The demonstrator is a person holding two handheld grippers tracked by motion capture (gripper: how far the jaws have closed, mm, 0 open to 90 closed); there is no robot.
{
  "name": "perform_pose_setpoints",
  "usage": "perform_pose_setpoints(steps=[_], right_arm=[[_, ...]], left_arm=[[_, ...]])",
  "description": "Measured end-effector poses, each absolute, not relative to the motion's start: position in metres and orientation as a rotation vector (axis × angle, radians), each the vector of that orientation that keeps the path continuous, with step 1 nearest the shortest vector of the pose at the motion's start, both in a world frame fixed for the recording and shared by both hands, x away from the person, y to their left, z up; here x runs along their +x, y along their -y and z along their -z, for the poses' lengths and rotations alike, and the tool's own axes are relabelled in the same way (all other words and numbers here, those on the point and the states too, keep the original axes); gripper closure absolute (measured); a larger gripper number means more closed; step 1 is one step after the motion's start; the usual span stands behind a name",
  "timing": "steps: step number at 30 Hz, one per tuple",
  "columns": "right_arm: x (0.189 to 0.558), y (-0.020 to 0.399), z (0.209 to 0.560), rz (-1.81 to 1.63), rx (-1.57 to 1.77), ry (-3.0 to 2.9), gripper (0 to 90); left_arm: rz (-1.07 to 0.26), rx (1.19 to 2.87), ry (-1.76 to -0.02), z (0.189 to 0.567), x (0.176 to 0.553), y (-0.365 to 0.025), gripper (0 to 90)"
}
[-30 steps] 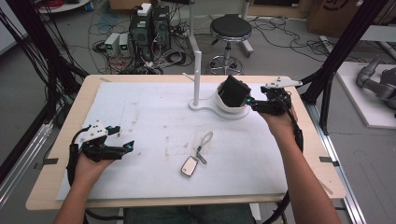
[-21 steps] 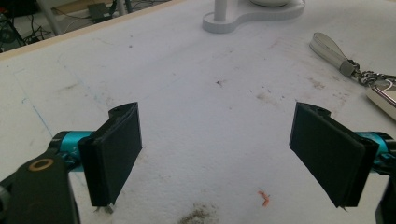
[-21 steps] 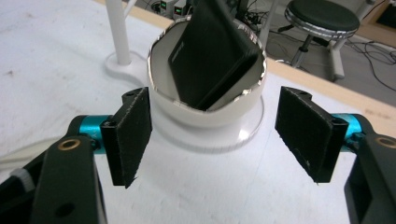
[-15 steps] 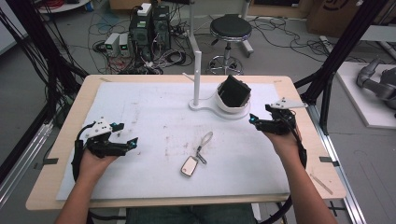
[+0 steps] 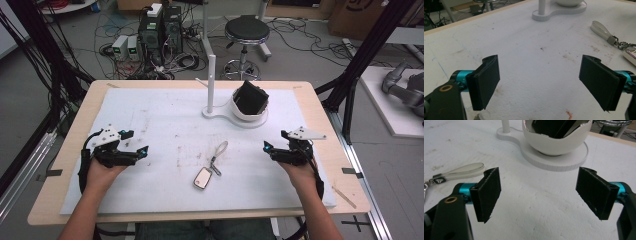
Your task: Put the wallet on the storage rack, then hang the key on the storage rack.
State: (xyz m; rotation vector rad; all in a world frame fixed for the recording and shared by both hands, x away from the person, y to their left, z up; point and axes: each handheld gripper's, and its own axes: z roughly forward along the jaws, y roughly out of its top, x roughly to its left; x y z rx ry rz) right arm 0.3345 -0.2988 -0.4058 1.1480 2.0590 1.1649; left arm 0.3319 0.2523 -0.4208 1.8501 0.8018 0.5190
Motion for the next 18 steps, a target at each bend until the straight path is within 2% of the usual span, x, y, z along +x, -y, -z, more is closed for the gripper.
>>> perform_pose_setpoints(steps=[18], right_arm=[[0.3358,0.3021,0.4078,-1.155,1.147,-2.032,20.0]], left_arm=[[-0.515,1.859,-0.797,0.4210,0.3316,-0.2524,16.9]])
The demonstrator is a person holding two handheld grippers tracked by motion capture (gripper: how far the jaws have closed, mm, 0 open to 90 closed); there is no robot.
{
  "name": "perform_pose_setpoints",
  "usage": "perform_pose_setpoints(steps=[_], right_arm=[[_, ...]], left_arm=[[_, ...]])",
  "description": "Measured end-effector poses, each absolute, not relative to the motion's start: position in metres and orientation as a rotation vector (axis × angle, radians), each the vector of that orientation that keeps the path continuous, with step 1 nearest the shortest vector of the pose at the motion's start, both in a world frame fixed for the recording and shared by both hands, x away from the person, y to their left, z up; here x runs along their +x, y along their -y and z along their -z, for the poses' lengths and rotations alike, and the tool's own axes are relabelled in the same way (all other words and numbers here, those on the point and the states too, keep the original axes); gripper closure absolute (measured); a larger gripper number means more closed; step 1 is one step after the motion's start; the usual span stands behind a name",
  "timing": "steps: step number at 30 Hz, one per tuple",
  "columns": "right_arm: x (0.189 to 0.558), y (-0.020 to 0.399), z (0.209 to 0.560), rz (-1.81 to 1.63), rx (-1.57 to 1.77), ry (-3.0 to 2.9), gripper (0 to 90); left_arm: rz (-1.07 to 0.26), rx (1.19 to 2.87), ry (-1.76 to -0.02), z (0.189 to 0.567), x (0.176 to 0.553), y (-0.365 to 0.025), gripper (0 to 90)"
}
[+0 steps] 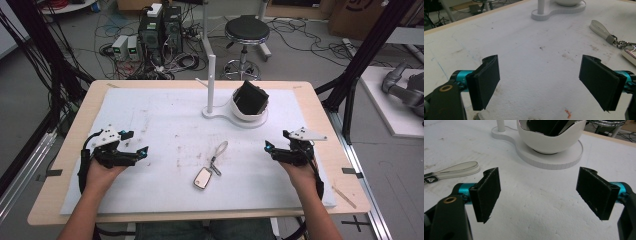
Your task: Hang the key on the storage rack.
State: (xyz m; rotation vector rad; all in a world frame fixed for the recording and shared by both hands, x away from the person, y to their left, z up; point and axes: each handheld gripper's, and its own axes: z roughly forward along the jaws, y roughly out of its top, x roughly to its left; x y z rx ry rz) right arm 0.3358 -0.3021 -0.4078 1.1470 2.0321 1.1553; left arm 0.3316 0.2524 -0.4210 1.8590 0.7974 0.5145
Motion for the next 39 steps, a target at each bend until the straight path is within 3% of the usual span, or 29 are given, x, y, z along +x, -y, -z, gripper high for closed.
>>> perform_pose_setpoints(steps=[12,39], right_arm=[[0.338,0.301,0.408,-1.137,1.143,-2.029,20.0],[0.338,0.305,0.415,-1.099,1.150,-2.051,20.0]], left_arm=[[-0.486,1.853,-0.781,0.418,0.330,-0.238,16.9],[-0.314,1.998,-0.657,0.425,0.353,-0.111,16.9]])
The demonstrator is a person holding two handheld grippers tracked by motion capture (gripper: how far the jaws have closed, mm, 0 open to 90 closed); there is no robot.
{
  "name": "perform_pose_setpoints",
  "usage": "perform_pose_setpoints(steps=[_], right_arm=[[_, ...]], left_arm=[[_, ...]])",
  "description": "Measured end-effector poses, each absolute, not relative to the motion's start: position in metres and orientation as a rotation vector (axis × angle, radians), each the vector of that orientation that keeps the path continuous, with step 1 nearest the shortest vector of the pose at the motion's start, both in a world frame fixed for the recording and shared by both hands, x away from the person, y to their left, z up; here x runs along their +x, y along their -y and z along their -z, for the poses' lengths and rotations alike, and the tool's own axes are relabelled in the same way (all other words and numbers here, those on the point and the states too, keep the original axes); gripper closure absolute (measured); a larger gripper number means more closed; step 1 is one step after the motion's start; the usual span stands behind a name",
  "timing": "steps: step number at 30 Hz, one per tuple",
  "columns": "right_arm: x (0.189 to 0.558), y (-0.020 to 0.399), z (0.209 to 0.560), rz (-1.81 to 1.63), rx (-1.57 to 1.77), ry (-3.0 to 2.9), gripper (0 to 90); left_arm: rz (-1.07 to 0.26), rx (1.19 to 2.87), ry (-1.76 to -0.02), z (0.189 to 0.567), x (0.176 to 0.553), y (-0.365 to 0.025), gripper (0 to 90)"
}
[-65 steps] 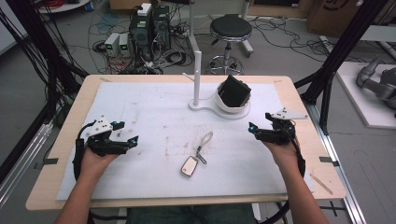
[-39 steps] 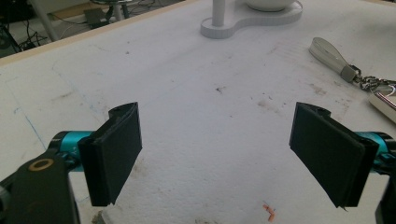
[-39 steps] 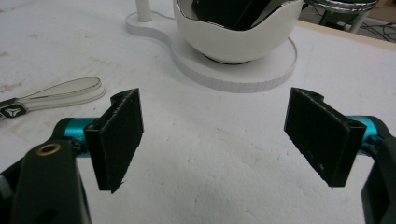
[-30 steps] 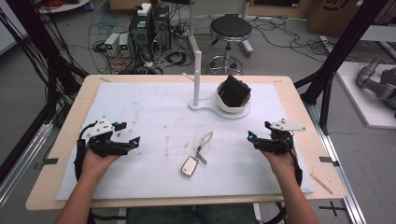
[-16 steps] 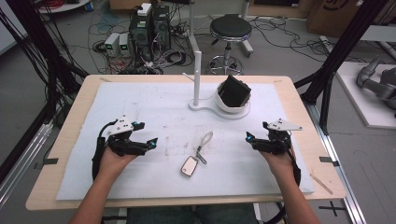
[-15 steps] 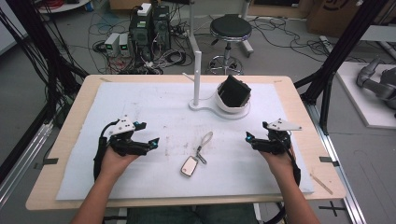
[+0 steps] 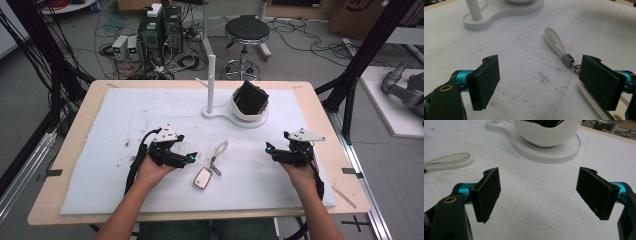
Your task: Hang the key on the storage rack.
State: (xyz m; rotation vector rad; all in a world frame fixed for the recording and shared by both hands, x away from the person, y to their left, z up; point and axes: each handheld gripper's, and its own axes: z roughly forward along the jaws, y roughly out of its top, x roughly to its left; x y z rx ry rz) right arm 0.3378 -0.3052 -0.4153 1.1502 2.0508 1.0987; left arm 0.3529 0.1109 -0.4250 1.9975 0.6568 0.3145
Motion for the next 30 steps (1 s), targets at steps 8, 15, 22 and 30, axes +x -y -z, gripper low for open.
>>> perform_pose_setpoints(steps=[8,15,22,30], right_arm=[[0.334,0.309,0.416,-1.083,1.154,-2.046,20.0],[0.330,0.313,0.417,-1.073,1.160,-2.043,20.0],[0.325,0.319,0.418,-1.065,1.173,-2.032,20.0],[0.324,0.320,0.418,-1.062,1.174,-2.032,20.0]], left_arm=[[-0.292,2.014,-0.643,0.431,0.359,-0.082,16.9],[-0.265,2.056,-0.618,0.435,0.363,-0.062,16.9],[-0.252,2.133,-0.614,0.445,0.367,-0.039,16.9],[-0.300,2.220,-0.644,0.451,0.369,-0.028,31.4]])
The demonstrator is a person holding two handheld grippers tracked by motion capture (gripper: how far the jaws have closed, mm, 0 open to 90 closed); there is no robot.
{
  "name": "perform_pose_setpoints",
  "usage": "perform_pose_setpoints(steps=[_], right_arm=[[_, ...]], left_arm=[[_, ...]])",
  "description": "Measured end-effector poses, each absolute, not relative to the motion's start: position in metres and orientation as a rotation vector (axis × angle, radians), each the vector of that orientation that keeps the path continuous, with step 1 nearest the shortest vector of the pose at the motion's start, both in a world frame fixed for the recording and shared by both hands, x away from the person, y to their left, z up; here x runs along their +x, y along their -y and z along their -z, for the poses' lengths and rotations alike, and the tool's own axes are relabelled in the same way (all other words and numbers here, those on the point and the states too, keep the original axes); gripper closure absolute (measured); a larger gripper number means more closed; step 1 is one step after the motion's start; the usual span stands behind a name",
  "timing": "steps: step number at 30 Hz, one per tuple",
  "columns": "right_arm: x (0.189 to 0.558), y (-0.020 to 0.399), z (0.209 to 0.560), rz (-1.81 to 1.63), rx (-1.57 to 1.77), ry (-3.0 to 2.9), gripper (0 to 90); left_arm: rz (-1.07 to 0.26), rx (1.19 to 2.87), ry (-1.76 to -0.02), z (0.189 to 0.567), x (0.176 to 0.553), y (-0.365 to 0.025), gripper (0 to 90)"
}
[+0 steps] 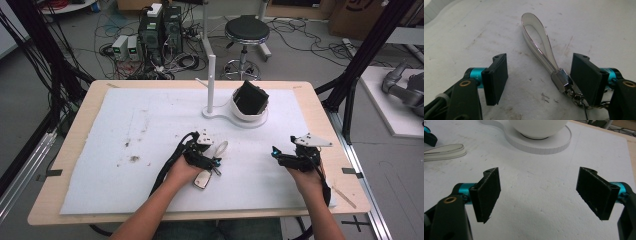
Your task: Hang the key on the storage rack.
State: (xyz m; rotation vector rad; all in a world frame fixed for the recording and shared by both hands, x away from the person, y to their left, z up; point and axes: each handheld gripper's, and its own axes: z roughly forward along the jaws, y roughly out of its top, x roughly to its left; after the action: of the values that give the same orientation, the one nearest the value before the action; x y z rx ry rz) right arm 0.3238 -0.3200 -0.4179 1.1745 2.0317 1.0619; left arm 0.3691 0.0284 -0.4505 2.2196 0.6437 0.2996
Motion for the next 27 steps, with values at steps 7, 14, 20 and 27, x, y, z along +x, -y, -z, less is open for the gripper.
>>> perform_pose_setpoints(steps=[7,14,20,27], right_arm=[[0.325,0.319,0.418,-1.061,1.165,-2.039,20.0],[0.326,0.314,0.419,-1.055,1.161,-2.058,20.0],[0.328,0.313,0.419,-1.057,1.151,-2.059,20.0],[0.328,0.313,0.420,-1.066,1.156,-2.062,20.0]], left_arm=[[-0.286,2.250,-0.552,0.447,0.358,-0.024,65.5],[-0.276,2.264,-0.501,0.446,0.358,-0.024,81.3],[-0.293,2.258,-0.528,0.442,0.357,-0.028,81.4],[-0.353,2.110,-0.532,0.423,0.356,-0.047,81.4]])
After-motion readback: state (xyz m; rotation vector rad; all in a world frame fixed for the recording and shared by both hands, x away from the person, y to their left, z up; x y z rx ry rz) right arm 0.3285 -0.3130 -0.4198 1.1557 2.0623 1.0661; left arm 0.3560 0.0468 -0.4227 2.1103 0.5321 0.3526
